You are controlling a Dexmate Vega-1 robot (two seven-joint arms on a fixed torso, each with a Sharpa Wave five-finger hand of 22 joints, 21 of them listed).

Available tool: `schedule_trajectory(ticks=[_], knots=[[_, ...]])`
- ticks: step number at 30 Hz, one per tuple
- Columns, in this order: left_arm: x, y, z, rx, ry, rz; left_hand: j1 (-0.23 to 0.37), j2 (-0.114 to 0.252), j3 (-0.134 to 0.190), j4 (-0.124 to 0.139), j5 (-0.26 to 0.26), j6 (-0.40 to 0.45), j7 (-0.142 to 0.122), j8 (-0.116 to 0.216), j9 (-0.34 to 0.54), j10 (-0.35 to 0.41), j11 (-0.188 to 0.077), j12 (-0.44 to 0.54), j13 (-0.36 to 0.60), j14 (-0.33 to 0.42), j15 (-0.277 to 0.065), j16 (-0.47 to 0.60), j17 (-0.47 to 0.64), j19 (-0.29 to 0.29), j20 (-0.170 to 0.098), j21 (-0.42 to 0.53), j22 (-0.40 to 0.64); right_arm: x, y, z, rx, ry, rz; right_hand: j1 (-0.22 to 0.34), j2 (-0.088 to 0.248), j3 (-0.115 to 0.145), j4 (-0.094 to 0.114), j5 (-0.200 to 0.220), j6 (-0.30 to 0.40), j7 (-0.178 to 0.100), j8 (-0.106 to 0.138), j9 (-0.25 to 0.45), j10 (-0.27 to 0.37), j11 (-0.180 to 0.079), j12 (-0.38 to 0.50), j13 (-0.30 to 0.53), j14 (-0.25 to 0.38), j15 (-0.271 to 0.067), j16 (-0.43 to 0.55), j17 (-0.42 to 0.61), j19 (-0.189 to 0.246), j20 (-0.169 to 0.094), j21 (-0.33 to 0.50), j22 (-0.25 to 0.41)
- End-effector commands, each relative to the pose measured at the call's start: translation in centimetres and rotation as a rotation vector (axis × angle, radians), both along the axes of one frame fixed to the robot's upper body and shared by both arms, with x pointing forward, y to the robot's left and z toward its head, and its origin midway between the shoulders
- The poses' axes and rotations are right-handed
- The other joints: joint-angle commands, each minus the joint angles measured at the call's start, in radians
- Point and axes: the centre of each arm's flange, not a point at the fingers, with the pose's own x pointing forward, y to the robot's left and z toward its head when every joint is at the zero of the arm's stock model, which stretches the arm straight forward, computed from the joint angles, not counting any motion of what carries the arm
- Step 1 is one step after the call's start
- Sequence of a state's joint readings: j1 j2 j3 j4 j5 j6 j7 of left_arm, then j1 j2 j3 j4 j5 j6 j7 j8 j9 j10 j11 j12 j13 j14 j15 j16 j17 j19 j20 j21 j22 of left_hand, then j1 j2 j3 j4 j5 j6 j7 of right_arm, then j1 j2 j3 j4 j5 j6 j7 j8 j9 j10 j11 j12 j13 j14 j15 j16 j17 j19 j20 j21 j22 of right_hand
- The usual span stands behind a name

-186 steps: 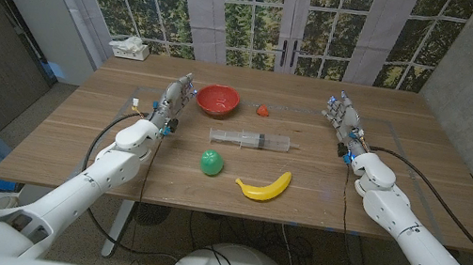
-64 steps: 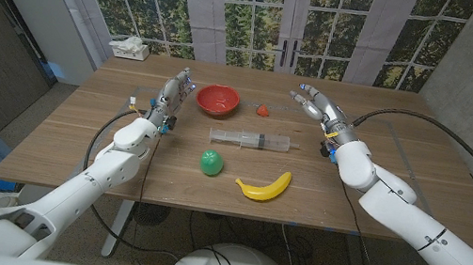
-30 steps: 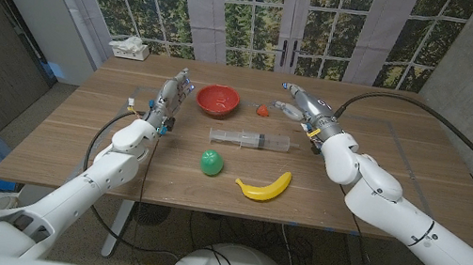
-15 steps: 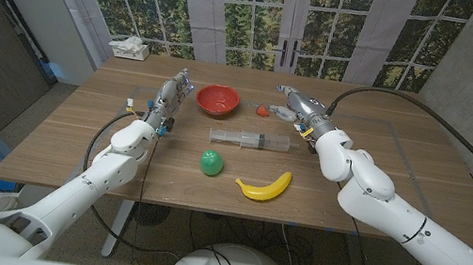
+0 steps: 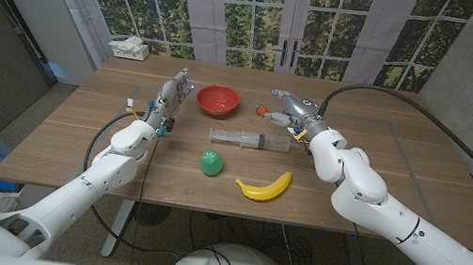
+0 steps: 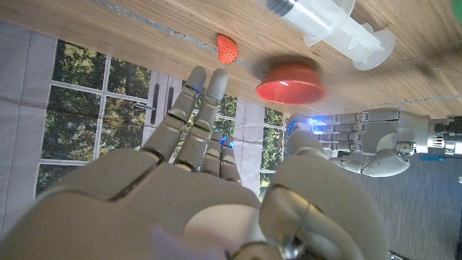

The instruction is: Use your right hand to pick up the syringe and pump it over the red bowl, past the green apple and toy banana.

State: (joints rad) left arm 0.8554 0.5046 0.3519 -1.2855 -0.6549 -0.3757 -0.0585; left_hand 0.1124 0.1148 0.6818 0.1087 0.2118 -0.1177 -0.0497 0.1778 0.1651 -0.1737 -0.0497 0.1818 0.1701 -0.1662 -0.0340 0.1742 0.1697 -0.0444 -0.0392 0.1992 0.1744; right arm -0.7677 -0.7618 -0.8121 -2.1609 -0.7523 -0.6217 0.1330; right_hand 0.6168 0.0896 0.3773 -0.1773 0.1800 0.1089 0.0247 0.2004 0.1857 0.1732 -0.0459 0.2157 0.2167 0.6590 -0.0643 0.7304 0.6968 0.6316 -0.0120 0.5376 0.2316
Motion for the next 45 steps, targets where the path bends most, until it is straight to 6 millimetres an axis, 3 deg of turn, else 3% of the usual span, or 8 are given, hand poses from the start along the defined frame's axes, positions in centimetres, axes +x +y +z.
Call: schedule_trajectory(ticks=[1,9,17,21,27,35,36,45], knots=[[-0.4,0.1,-0.1,0.000,-0.001,0.008,-0.005,0.065,0.004,0.003,0.007,-0.002,0.003,0.005,0.006,-0.011,0.003,0.007,0.004,-0.059,-0.049,0.005,0.003,-0.002,-0.086,0.002,0.002,-0.3,1.2,-0.5,-0.079,-0.016,-0.012,0.029,-0.004,-0.006,0.009,-0.003,0.005,-0.005,0.006,0.005,0.022,-0.003,0.011,0.005,0.000,-0.124,0.031,0.045,0.034,-0.015,0.030,0.009],[-0.6,0.2,-0.2,-0.003,-0.002,0.012,-0.006,0.065,0.004,0.002,0.007,-0.002,0.002,0.004,0.006,-0.012,0.003,0.006,0.004,-0.059,-0.049,0.005,0.003,-0.002,-0.085,0.002,0.002,-0.5,1.8,-0.7,-0.106,-0.021,-0.033,0.049,0.006,0.024,0.016,0.005,0.043,-0.028,0.018,0.005,0.073,-0.021,0.024,0.005,0.071,-0.141,-0.064,-0.063,0.107,-0.074,0.091,0.004],[-0.8,0.2,-0.2,-0.002,-0.001,0.013,-0.006,0.065,0.004,0.002,0.007,-0.001,0.002,0.004,0.006,-0.012,0.002,0.006,0.004,-0.060,-0.050,0.005,0.002,-0.001,-0.085,0.001,0.002,-0.5,2.2,-0.9,-0.099,0.023,-0.045,0.107,0.007,0.069,0.003,0.010,0.068,-0.030,0.019,0.005,0.099,-0.025,0.023,0.004,0.133,-0.152,-0.127,-0.106,0.272,-0.150,0.194,-0.006],[-0.9,0.2,-0.2,0.001,-0.003,0.014,-0.007,0.065,0.005,0.002,0.007,-0.001,0.002,0.004,0.006,-0.012,0.002,0.006,0.004,-0.060,-0.049,0.005,0.002,-0.002,-0.085,0.001,0.002,-0.3,2.4,-0.9,-0.099,0.047,-0.044,0.158,0.016,0.092,0.000,0.010,0.086,-0.017,0.018,0.004,0.122,-0.025,0.024,0.001,0.258,-0.155,-0.094,-0.087,0.350,-0.194,0.251,-0.010],[-1.1,0.3,-0.4,-0.002,0.003,0.016,-0.008,0.064,0.005,0.002,0.008,-0.001,0.001,0.004,0.006,-0.011,0.002,0.006,0.004,-0.059,-0.050,0.005,0.002,-0.002,-0.085,0.001,0.002,0.0,3.2,-1.2,-0.126,0.068,-0.056,0.196,-0.002,0.105,-0.005,0.006,0.122,-0.001,0.024,0.004,0.159,-0.014,0.032,-0.001,0.317,-0.159,-0.090,-0.077,0.385,-0.202,0.282,-0.016],[-1.1,0.5,-0.4,-0.005,0.000,0.017,-0.008,0.064,0.005,0.002,0.008,0.000,0.002,0.004,0.006,-0.011,0.002,0.006,0.004,-0.059,-0.050,0.005,0.002,-0.002,-0.085,0.001,0.002,0.3,4.2,-1.9,-0.181,0.057,-0.113,0.209,-0.039,0.102,-0.001,-0.003,0.158,-0.020,0.030,0.004,0.181,-0.025,0.034,-0.002,0.329,-0.155,-0.103,-0.072,0.409,-0.201,0.303,-0.023],[-1.0,0.5,-0.3,-0.005,0.000,0.014,-0.008,0.064,0.005,0.002,0.008,0.001,0.002,0.004,0.006,-0.011,0.003,0.006,0.004,-0.058,-0.050,0.005,0.002,-0.002,-0.085,0.001,0.002,0.7,4.1,-2.3,-0.311,-0.104,-0.217,0.209,-0.040,0.102,0.000,-0.003,0.160,-0.022,0.030,0.004,0.182,-0.026,0.034,-0.002,0.329,-0.155,-0.106,-0.072,0.414,-0.198,0.306,-0.023],[-0.9,0.4,-0.2,0.001,-0.002,0.010,-0.009,0.063,0.006,0.001,0.008,0.001,0.001,0.004,0.006,-0.010,0.001,0.006,0.004,-0.058,-0.050,0.004,0.002,-0.001,-0.085,0.001,0.002,0.3,4.7,-2.7,-0.249,-0.016,-0.147,0.217,-0.045,0.106,0.005,-0.003,0.153,-0.012,0.022,0.005,0.198,-0.029,0.035,-0.003,0.357,-0.158,-0.108,-0.067,0.426,-0.197,0.317,-0.029]])
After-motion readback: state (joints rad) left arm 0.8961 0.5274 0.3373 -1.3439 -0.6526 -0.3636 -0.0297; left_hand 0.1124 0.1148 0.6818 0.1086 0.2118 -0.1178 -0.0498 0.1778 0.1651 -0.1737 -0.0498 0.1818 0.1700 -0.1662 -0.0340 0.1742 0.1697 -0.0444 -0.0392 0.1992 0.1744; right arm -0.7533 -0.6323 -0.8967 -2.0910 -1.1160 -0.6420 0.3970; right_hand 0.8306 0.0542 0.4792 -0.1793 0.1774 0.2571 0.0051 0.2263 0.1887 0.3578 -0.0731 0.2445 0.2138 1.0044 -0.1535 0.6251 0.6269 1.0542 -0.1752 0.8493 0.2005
